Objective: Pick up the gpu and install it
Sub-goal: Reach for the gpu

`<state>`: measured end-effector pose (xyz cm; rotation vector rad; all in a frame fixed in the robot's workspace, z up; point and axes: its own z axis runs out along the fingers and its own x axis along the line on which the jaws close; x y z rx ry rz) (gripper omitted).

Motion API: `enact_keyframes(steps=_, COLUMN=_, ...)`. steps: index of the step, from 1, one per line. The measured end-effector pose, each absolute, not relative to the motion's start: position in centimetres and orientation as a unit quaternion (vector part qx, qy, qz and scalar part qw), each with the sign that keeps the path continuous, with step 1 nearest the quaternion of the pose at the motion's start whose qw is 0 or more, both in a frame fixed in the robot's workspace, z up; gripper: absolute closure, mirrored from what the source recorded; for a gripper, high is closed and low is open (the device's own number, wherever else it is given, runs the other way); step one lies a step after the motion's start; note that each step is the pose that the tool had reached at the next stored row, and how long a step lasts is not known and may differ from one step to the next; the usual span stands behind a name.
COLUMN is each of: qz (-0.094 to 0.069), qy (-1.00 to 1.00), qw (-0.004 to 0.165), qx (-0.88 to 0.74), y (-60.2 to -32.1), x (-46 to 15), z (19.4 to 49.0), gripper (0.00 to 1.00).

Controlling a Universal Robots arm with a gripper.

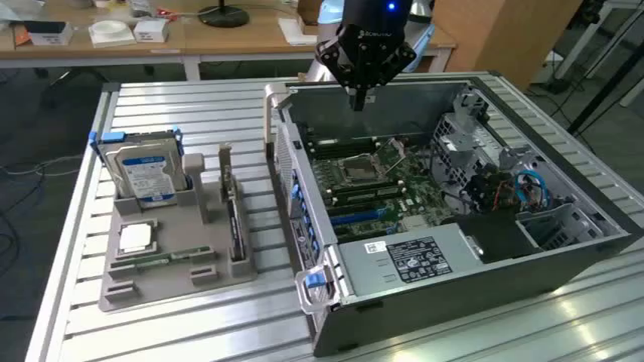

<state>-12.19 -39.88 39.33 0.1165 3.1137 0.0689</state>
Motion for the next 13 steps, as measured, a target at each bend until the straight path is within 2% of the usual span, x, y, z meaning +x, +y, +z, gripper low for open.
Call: enact_keyframes(steps=13, qz=0.022, qy=0.999, qw=0.012, qx=0.037, y=-39.89, x=-12.49, z=39.33, gripper=0.89)
